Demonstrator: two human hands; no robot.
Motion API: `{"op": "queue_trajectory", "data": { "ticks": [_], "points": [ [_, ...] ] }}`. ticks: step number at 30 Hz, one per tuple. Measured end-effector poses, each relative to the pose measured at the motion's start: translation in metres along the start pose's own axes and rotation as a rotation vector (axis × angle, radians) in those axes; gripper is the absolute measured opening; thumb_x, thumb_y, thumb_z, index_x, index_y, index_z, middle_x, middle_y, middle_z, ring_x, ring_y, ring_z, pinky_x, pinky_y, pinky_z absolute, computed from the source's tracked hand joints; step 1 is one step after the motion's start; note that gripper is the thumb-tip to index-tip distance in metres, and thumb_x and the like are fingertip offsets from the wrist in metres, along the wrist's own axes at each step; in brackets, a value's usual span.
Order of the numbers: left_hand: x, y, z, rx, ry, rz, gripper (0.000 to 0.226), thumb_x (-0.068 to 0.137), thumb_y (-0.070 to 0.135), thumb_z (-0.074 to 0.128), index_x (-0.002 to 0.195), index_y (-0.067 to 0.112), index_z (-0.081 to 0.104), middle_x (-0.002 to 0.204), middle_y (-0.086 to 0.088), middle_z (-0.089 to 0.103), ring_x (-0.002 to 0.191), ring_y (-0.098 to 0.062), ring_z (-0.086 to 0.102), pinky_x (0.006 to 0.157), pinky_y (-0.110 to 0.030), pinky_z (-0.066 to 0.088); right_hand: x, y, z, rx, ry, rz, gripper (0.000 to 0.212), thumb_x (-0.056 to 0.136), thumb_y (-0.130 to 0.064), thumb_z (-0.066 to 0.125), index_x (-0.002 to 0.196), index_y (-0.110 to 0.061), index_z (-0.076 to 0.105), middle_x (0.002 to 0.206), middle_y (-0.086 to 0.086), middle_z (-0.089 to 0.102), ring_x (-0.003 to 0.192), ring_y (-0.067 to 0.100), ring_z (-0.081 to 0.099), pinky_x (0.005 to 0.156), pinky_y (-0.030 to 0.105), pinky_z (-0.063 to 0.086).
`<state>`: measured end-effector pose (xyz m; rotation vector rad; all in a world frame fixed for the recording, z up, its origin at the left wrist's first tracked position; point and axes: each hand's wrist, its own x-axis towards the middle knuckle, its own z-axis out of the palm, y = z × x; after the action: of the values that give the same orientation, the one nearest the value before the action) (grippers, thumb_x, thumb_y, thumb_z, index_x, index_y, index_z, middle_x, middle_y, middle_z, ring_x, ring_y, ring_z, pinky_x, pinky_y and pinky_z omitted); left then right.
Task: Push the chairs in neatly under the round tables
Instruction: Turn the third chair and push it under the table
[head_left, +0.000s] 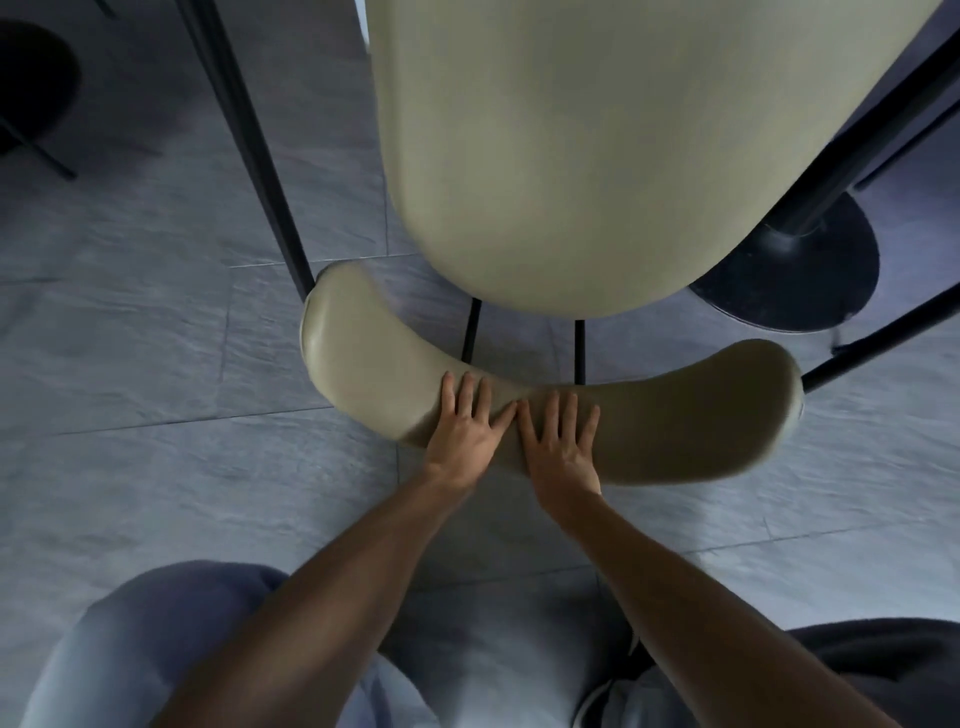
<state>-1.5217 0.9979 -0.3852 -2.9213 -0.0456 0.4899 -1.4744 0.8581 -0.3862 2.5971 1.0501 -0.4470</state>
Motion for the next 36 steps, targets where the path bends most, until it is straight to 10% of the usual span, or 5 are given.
{"op": "queue_trajectory", "data": {
  "ticks": [8, 16, 36],
  "points": [
    [-0.086, -0.039, -0.116, -0.066, -0.228, 0.031, 0.071, 0.102, 0.02, 0.046, 0.16, 0.028, 0.007, 0.162, -0.027, 0.012, 0.149, -0.048, 0.007, 0.117, -0.066, -0.001, -0.074, -0.026, -0.107, 0.083, -0.093, -0.023, 0.083, 0.094, -0.021, 0.056, 0.158, -0.012, 0.003, 0.156, 0.036, 0.014, 0.144, 0.053, 0.012, 0.112, 0.073, 0.004],
    [-0.135, -0.077, -0.206, 0.013, -0.367, 0.108, 0.109, 0.078, 0.031, 0.078, 0.159, 0.034, 0.004, 0.161, -0.024, 0.018, 0.147, -0.046, 0.013, 0.117, -0.065, 0.003, -0.122, -0.03, -0.213, 0.117, -0.235, -0.058, 0.118, 0.071, -0.032, 0.083, 0.156, -0.014, 0.003, 0.155, 0.03, 0.017, 0.145, 0.047, 0.014, 0.113, 0.071, 0.004],
    [-0.182, -0.107, -0.293, -0.077, -0.417, 0.208, 0.103, 0.081, 0.023, 0.074, 0.158, 0.037, 0.008, 0.153, -0.022, 0.032, 0.139, -0.043, 0.029, 0.112, -0.066, 0.015, -0.178, -0.035, -0.322, 0.078, -0.301, -0.068, 0.107, 0.07, -0.027, 0.08, 0.154, -0.01, 0.015, 0.149, 0.033, 0.027, 0.139, 0.052, 0.023, 0.11, 0.074, 0.007]
  ]
}}
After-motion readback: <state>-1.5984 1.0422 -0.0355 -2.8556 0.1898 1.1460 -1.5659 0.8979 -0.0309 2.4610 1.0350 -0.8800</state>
